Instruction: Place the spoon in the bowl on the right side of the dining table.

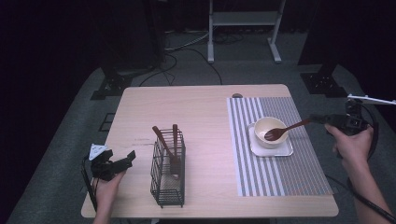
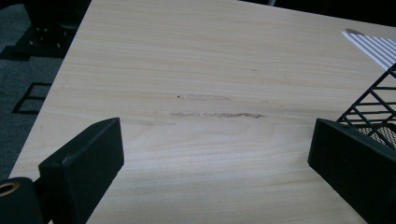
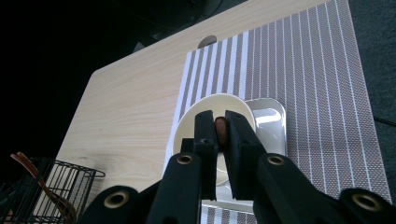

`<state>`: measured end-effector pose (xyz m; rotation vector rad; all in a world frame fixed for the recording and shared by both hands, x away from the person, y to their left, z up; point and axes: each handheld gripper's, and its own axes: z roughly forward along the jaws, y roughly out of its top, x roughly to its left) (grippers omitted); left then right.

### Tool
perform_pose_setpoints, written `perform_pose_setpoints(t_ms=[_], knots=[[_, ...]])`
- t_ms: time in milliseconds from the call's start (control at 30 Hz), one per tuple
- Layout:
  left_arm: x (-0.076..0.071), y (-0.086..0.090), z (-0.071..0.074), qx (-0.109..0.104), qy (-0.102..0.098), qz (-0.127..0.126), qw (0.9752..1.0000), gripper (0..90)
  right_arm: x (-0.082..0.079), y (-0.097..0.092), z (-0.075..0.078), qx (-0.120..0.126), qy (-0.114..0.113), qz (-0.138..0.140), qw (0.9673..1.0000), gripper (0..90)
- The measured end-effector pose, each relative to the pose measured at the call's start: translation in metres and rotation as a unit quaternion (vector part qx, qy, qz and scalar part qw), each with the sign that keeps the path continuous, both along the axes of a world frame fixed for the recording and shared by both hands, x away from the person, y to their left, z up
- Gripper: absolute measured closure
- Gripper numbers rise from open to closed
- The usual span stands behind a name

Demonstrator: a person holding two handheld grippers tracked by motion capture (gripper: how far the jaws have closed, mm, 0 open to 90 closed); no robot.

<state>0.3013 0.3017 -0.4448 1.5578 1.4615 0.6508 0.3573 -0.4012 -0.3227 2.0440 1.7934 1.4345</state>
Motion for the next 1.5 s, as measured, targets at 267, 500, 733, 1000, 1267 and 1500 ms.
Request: perform_pose_setpoints(t_ms=[267, 500, 733, 1000, 1267, 1500], knots=[[0.000, -0.001, 0.000, 0.001, 0.000, 0.000, 1.0000, 2.6, 0.000, -0.003, -0.006, 0.001, 0.002, -0.009, 1.0000, 83.0], [0.000, 0.000, 0.000, 0.001, 0.000, 0.000, 1.0000, 2.6, 0.002, -0.003, -0.013, 0.001, 0.004, -0.015, 0.9999, 83.0], [0.000, 0.000, 0.000, 0.000, 0.000, 0.000, 1.0000, 2.6, 0.004, -0.002, -0.019, 0.002, 0.004, -0.016, 0.9999, 83.0], [0.000, 0.000, 0.000, 0.000, 0.000, 0.000, 1.0000, 2.6, 0.006, -0.001, -0.029, 0.006, 0.012, -0.017, 0.9998, 82.9], [0.000, 0.000, 0.000, 0.000, 0.000, 0.000, 1.0000, 2.6, 0.008, 0.002, -0.036, 0.013, 0.015, -0.013, 0.9997, 82.7], [0.000, 0.000, 0.000, 0.000, -0.001, 0.000, 1.0000, 2.6, 0.012, 0.004, -0.045, 0.020, 0.022, -0.010, 0.9995, 81.9]])
